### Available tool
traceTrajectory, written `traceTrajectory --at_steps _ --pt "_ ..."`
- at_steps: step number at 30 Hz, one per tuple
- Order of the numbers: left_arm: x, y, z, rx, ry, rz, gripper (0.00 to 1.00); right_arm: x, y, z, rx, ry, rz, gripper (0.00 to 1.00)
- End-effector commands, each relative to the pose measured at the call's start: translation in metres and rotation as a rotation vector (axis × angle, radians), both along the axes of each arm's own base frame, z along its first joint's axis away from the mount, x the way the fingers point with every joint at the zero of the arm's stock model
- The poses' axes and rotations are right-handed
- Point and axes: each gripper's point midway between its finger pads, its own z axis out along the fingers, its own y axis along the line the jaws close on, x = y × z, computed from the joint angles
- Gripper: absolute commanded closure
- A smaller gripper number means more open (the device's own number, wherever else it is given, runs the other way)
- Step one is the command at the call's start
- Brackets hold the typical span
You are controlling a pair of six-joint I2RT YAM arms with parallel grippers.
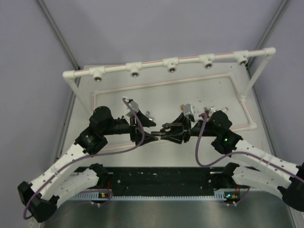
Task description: Install the water faucets
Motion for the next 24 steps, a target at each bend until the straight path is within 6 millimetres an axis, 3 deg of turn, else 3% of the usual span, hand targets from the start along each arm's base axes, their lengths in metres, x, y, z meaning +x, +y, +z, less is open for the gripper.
traceTrajectory --at_steps 1,8,13,14,15,21,24 --pt "0.031 0.020 0.026 0.060 -0.070 0.245 0.19 0.016 -0.017 0.033 0.032 -0.073 -0.166 1.00" --pt "0.067 0.043 0.066 0.220 -0.127 0.463 0.11 0.062 -0.071 0.027 0.030 -0.014 -0.600 1.00" --pt "0.122 0.053 0.107 0.392 -0.284 0.675 0.11 0.092 -0.118 0.023 0.042 0.034 -0.908 1.00" --pt "0.133 0.056 0.125 0.413 -0.343 0.730 0.10 0.096 -0.127 0.026 0.048 0.035 -0.959 1.00" --pt "0.142 0.054 0.121 0.473 -0.374 0.744 0.09 0.098 -0.133 0.028 0.052 0.036 -0.988 1.00" --pt "0.192 0.054 0.157 0.628 -0.677 0.824 0.01 0.111 -0.171 0.029 0.011 0.038 -1.197 1.00" --pt "0.216 0.056 0.155 0.699 -0.778 0.797 0.01 0.117 -0.184 0.034 0.017 0.043 -1.276 1.00"
